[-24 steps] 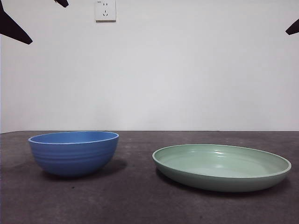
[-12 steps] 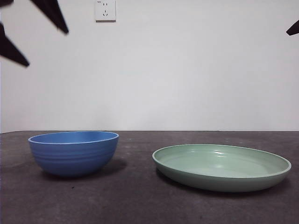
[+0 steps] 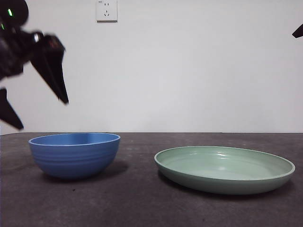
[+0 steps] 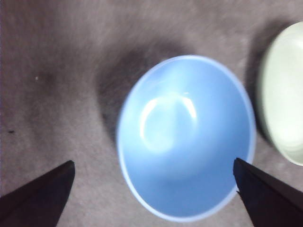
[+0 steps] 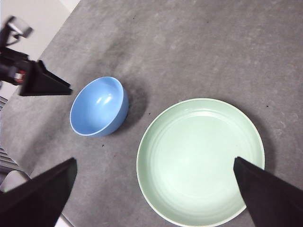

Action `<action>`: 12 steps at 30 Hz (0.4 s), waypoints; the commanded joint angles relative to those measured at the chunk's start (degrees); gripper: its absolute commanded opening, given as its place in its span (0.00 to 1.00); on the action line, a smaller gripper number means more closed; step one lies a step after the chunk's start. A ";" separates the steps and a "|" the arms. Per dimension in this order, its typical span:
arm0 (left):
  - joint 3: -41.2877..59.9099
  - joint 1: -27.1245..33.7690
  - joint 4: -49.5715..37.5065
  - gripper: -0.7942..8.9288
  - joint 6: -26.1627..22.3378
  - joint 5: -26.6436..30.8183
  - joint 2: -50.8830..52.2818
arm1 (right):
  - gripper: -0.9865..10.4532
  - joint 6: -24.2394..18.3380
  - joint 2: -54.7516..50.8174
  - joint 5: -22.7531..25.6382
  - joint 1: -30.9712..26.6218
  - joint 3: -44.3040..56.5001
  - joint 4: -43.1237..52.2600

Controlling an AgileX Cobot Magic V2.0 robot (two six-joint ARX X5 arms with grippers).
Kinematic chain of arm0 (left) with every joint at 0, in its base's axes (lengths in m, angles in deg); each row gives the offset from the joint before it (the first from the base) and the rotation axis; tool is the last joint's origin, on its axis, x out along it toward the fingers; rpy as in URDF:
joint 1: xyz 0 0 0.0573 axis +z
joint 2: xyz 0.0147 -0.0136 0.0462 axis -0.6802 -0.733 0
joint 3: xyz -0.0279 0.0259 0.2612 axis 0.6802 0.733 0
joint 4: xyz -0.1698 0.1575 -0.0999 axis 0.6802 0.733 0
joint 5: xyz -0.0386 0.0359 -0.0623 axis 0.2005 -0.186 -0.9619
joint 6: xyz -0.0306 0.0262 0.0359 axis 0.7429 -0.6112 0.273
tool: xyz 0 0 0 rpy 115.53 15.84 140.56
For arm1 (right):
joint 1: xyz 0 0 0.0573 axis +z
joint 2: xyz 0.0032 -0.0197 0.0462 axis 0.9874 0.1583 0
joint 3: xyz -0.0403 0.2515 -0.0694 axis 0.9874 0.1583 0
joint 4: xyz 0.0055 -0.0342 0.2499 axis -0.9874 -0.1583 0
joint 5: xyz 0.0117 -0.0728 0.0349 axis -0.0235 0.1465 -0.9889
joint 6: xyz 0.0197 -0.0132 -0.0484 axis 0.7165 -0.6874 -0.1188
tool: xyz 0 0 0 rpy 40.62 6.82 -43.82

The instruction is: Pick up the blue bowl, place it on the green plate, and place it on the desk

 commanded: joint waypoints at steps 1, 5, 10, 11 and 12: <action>-1.22 -0.11 -1.29 0.69 -0.07 0.20 -3.82 | 0.64 0.59 0.33 -0.20 0.20 -0.96 0.09; -1.22 -0.11 -3.56 0.67 -0.02 0.20 -8.02 | 0.64 0.59 0.33 -0.20 0.20 -0.96 0.09; -1.22 -0.11 -5.75 0.46 0.20 0.22 -11.65 | 0.64 0.55 0.33 -0.15 0.20 -0.96 0.09; -1.22 -0.11 -5.73 0.45 0.22 0.22 -12.00 | 0.64 0.55 0.33 -0.15 0.20 -0.96 0.09; -1.22 -0.11 -5.70 0.41 0.24 0.22 -12.13 | 0.64 0.52 0.33 -0.15 0.20 -0.96 0.09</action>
